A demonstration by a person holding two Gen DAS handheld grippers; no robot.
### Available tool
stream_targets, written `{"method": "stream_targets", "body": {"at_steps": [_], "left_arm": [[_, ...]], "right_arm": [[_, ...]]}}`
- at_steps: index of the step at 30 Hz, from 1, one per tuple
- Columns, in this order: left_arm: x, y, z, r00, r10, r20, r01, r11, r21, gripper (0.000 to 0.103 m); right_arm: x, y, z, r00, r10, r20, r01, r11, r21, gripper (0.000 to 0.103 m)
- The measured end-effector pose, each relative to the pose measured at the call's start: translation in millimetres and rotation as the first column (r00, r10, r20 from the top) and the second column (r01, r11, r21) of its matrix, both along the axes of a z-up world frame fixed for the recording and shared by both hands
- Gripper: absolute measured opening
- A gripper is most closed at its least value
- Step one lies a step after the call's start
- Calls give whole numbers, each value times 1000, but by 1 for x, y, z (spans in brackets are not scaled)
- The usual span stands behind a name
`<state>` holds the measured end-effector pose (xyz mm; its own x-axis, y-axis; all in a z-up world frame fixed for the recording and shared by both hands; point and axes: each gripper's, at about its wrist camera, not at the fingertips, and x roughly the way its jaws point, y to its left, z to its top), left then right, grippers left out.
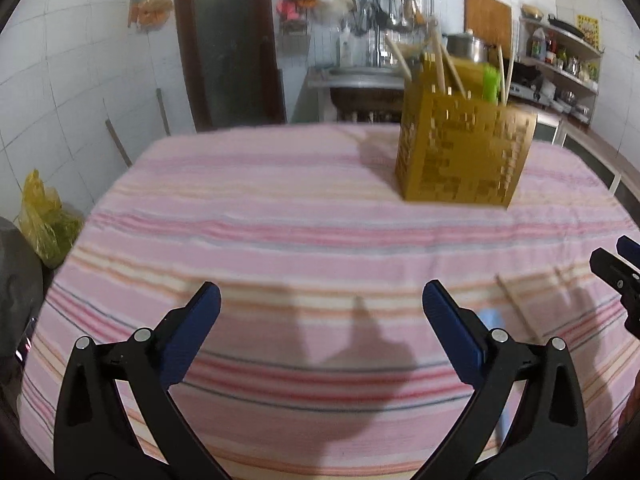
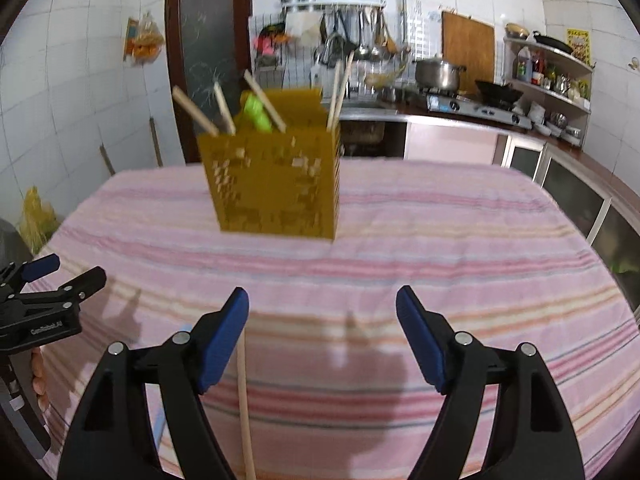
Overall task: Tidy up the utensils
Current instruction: 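Move the left tool to the blue spatula while the right tool grasps a chopstick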
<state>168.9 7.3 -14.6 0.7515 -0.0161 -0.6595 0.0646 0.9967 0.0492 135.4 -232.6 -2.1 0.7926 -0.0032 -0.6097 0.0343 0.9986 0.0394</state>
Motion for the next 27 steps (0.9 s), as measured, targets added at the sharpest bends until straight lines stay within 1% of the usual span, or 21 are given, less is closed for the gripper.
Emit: {"method": "stream_targets", "body": {"at_steps": [1,5,8,11,13,14,15,16,17,18,20,23,27], "left_arm": [[0,-1,-8,1000,-6,-22,6,1000,2,98],[4,-6,-25,997,-22,-79,22,1000,2,98],[8,-10,-29,994,-19,-104,20,1000,5,98],[10,-6,-29,993,2,-119,-3,1000,-11,98],[12,-4,-31,991,15,-133,-19,1000,-24,98],[13,-3,-31,990,19,-138,-23,999,-29,98],[13,-1,-31,990,22,-141,-27,999,-34,98],[13,-1,-31,989,26,-142,-32,999,-40,98],[14,-1,-31,989,30,-143,-36,998,-42,98],[14,-2,-30,989,30,-144,-37,998,-44,98],[15,-6,-28,989,22,-149,-31,998,-56,98],[14,-16,-25,988,8,-153,-19,997,-72,98],[12,-40,-24,987,-25,-158,13,997,-73,98]], "right_arm": [[0,2,-3,1000,5,-8,-5,1000,-2,75],[5,14,-16,998,24,-57,-25,999,-26,75],[15,24,-23,993,48,-108,-54,997,-54,75],[27,36,-33,981,84,-173,-99,992,-78,74],[33,44,-41,971,107,-214,-129,988,-91,64],[35,46,-45,966,113,-233,-137,986,-91,53],[37,47,-47,963,120,-240,-143,986,-81,47],[37,48,-47,964,122,-236,-143,987,-74,44],[37,48,-47,963,131,-235,-150,987,-62,36],[36,49,-46,963,138,-232,-154,987,-54,21],[33,46,-44,967,124,-225,-139,989,-52,8],[27,31,-42,969,95,-227,-102,995,-20,7],[19,-1,-41,972,22,-233,-23,1000,-1,7]]}}
